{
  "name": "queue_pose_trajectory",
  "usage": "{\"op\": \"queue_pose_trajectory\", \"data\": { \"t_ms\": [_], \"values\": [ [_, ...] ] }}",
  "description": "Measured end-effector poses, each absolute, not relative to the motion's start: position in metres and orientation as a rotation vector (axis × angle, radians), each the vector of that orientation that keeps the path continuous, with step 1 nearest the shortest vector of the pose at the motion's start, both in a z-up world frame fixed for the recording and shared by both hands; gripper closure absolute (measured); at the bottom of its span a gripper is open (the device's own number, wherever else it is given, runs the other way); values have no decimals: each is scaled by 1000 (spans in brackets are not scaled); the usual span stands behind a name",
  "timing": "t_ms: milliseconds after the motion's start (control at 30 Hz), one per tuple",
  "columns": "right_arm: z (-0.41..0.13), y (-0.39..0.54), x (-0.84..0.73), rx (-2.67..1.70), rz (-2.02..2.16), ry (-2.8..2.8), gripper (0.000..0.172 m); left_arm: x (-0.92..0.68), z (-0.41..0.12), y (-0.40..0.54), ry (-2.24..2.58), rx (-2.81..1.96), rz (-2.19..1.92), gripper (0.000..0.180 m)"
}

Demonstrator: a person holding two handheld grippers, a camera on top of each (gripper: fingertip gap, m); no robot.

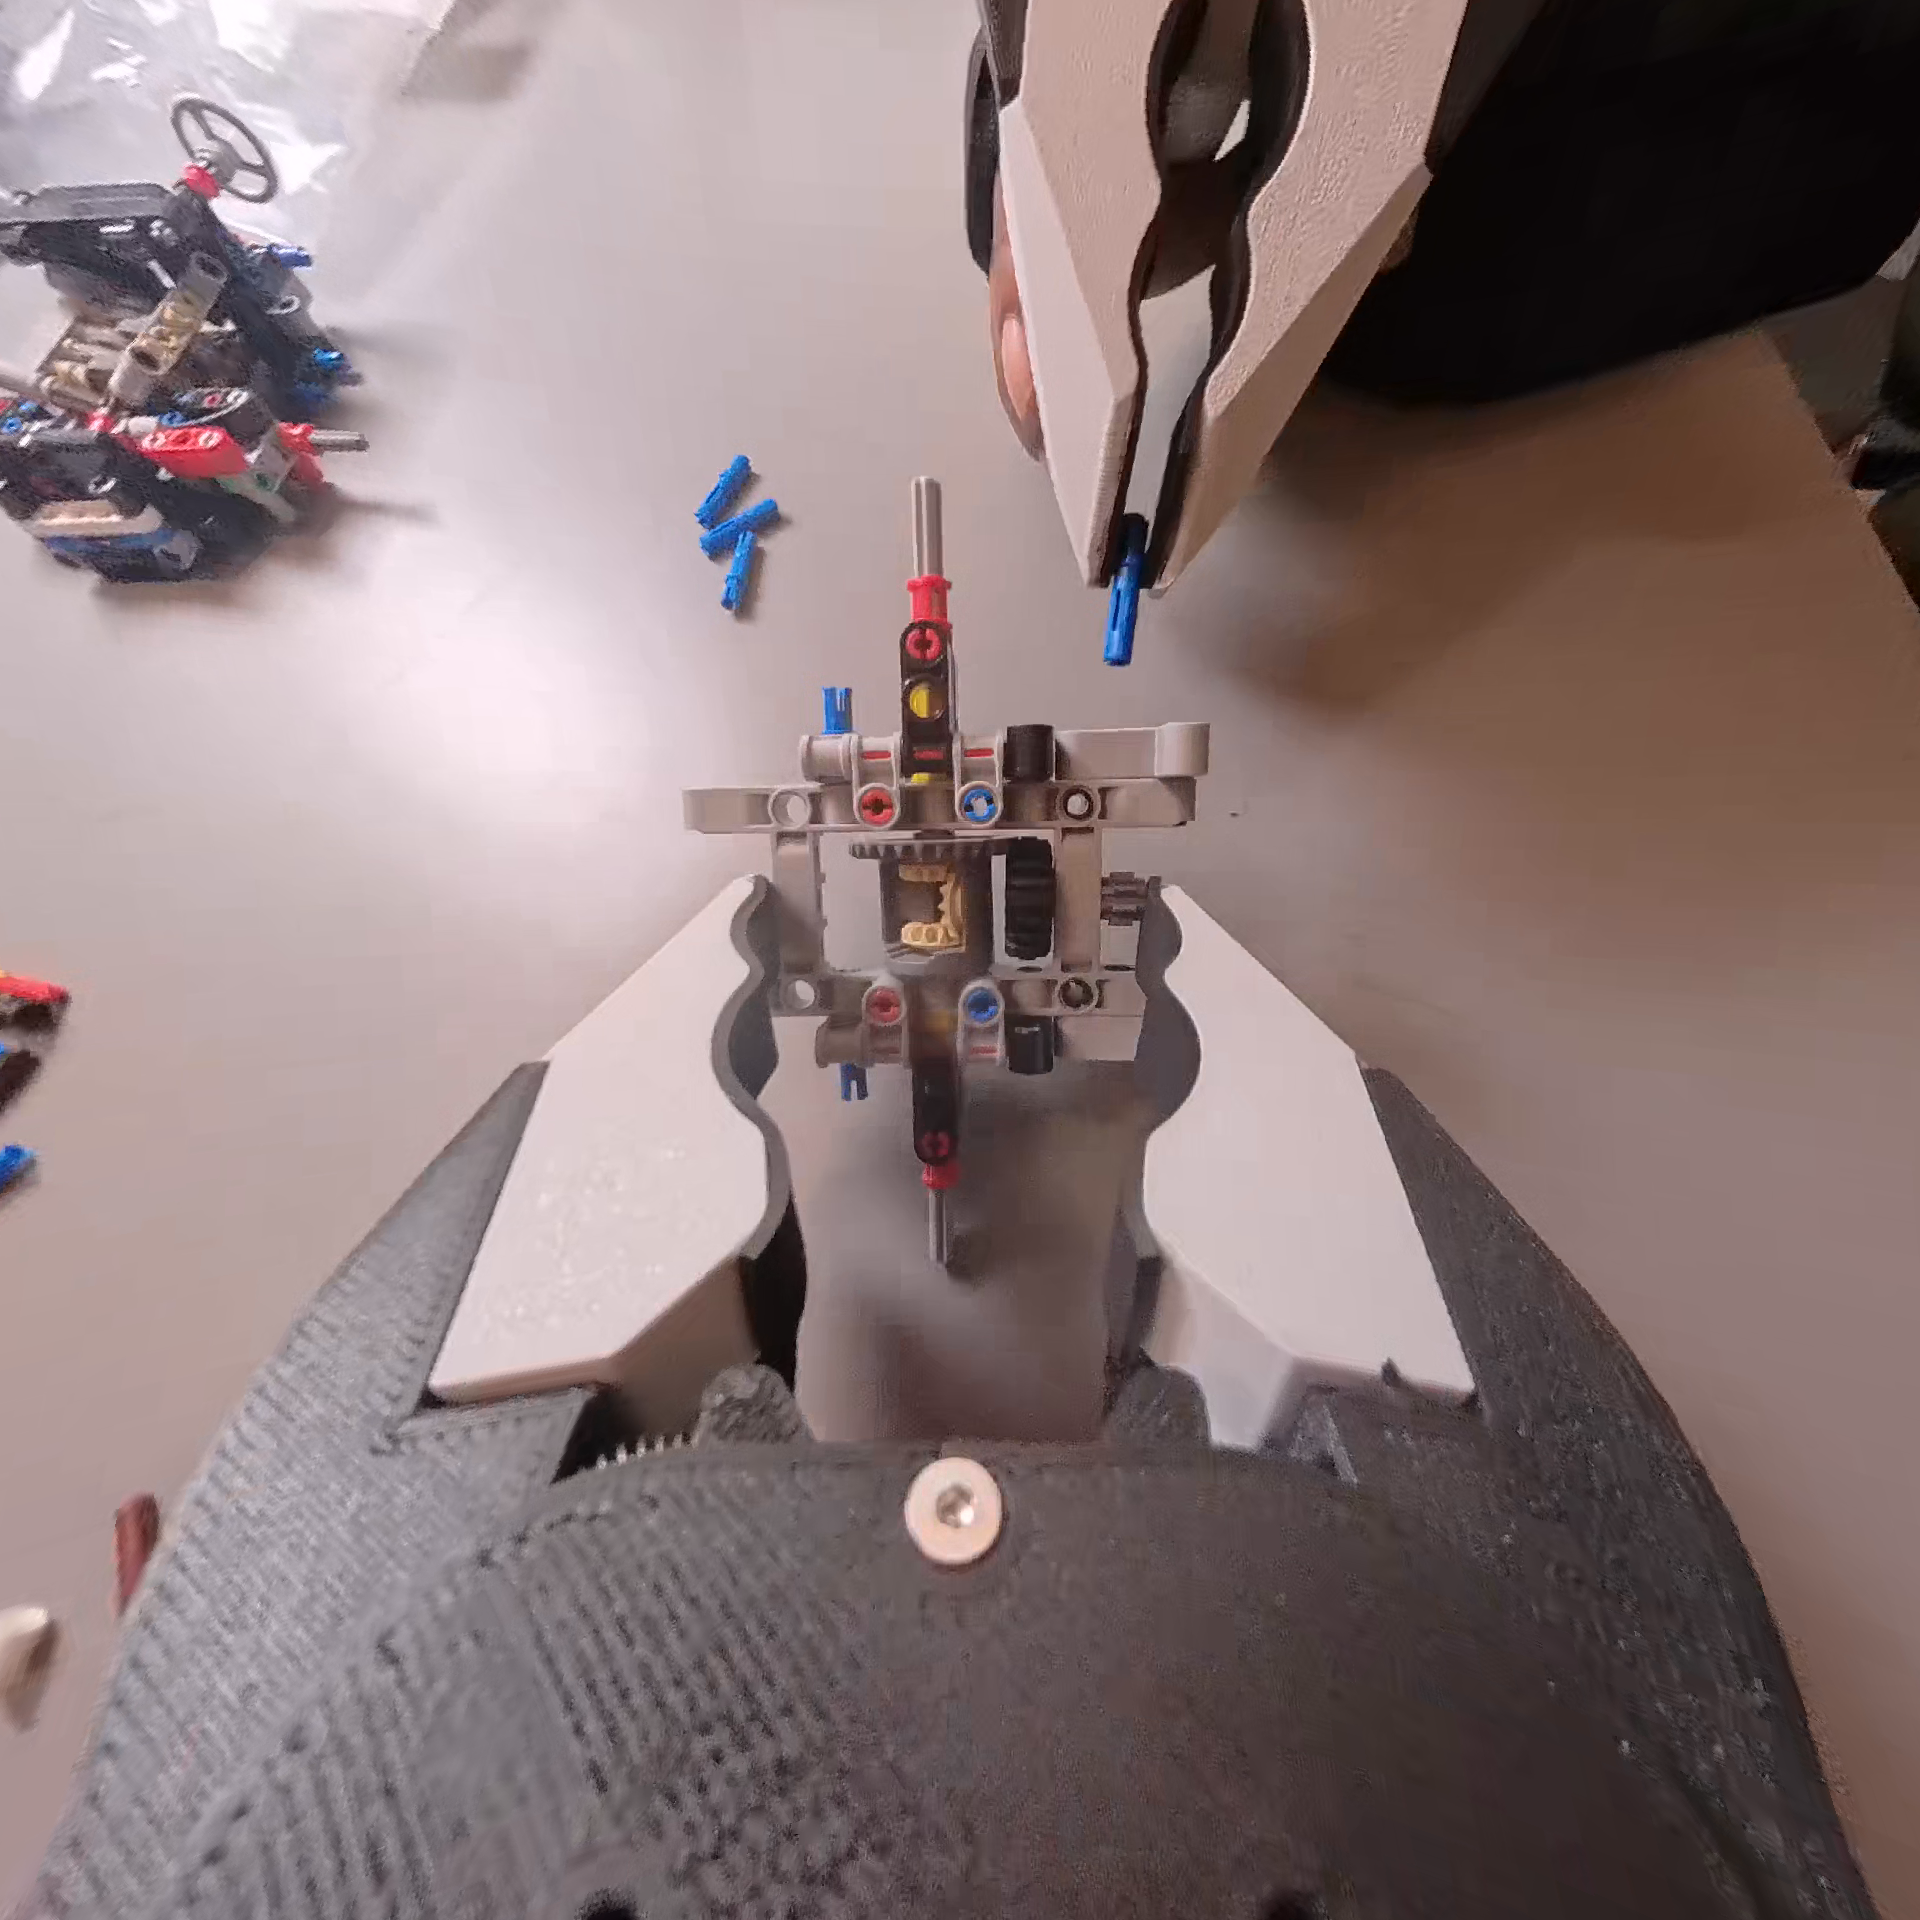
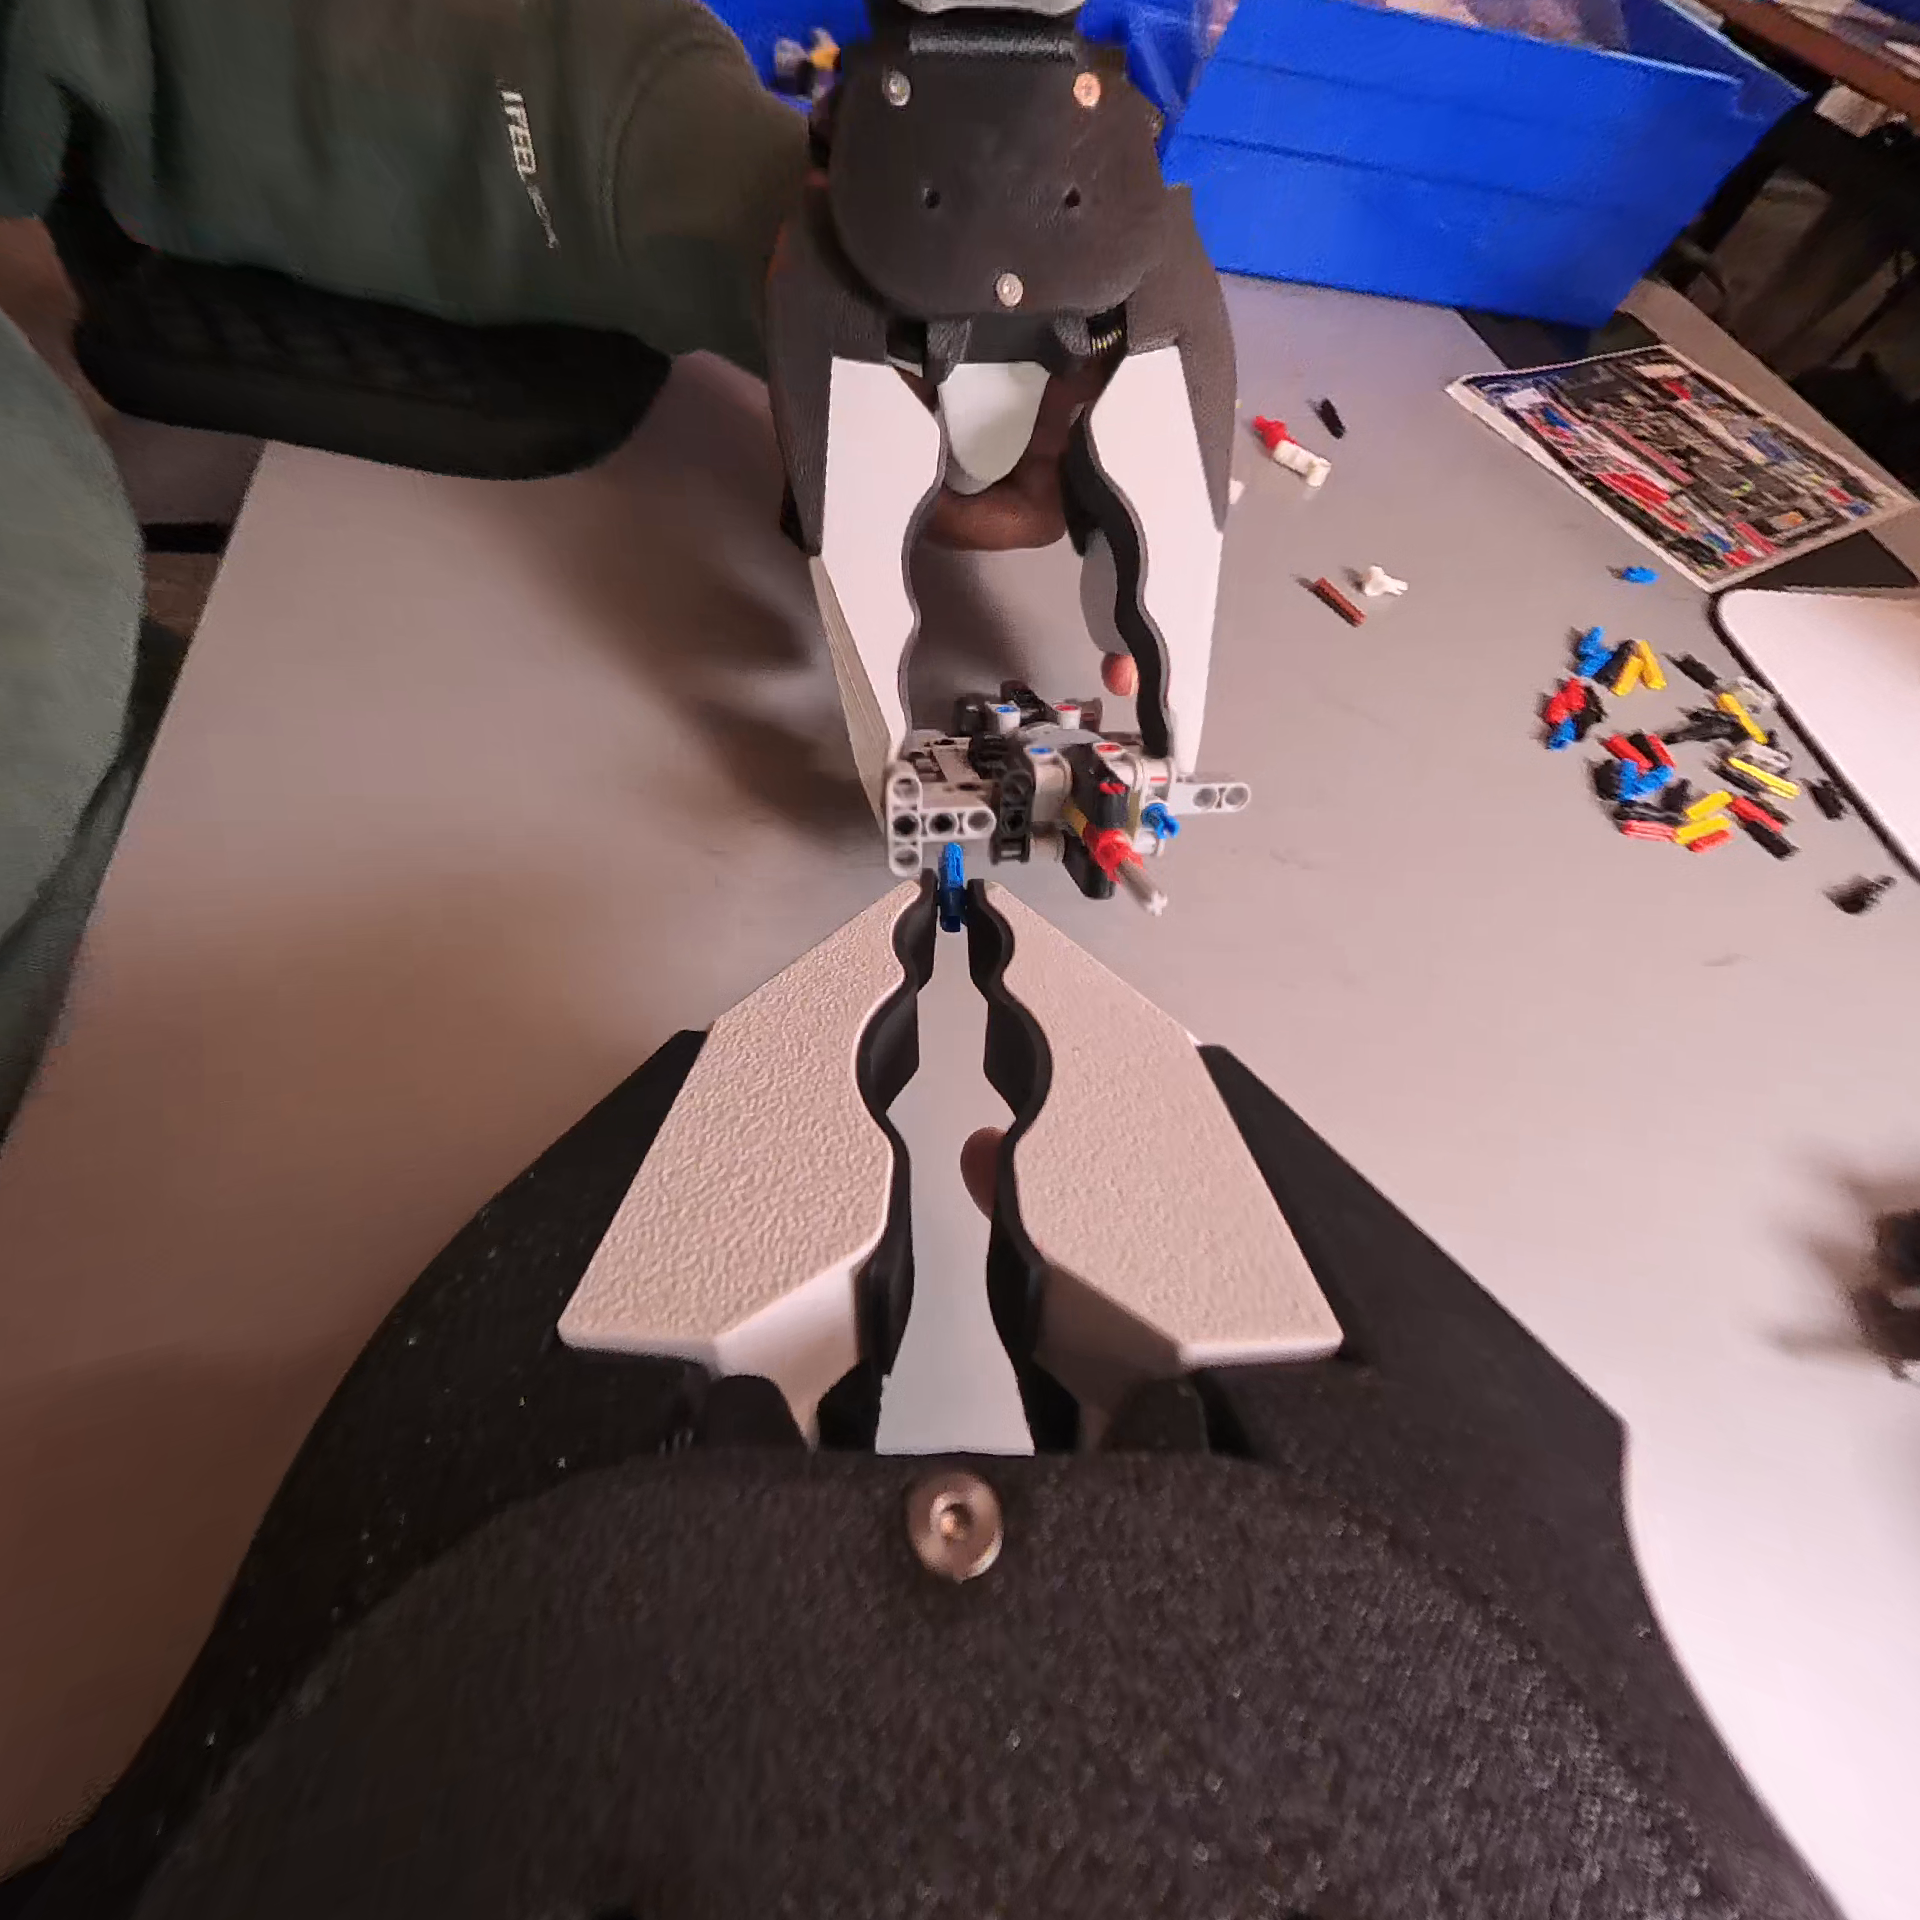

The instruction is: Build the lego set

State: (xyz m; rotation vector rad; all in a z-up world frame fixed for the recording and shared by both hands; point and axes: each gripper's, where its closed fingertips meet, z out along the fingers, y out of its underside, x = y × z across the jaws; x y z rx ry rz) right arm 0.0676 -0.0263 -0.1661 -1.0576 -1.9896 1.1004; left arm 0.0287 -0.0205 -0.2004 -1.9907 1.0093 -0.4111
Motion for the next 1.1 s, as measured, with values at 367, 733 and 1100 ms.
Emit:
{"op": "queue_pose_trajectory", "data": {
  "t_ms": [367, 733, 1100],
  "values": [
    [-184, -39, 63, -1090, 1062, -2073, 168, 24, -202, -26, 976, -1971, -347, 112],
    [-180, -44, 64, -1112, 1149, -2071, 168, 32, -201, -25, 978, -1956, -353, 112],
    [-128, -33, 62, -1168, 1576, -1764, 168, 36, -165, -19, 755, -1838, -578, 112]
  ]
}}
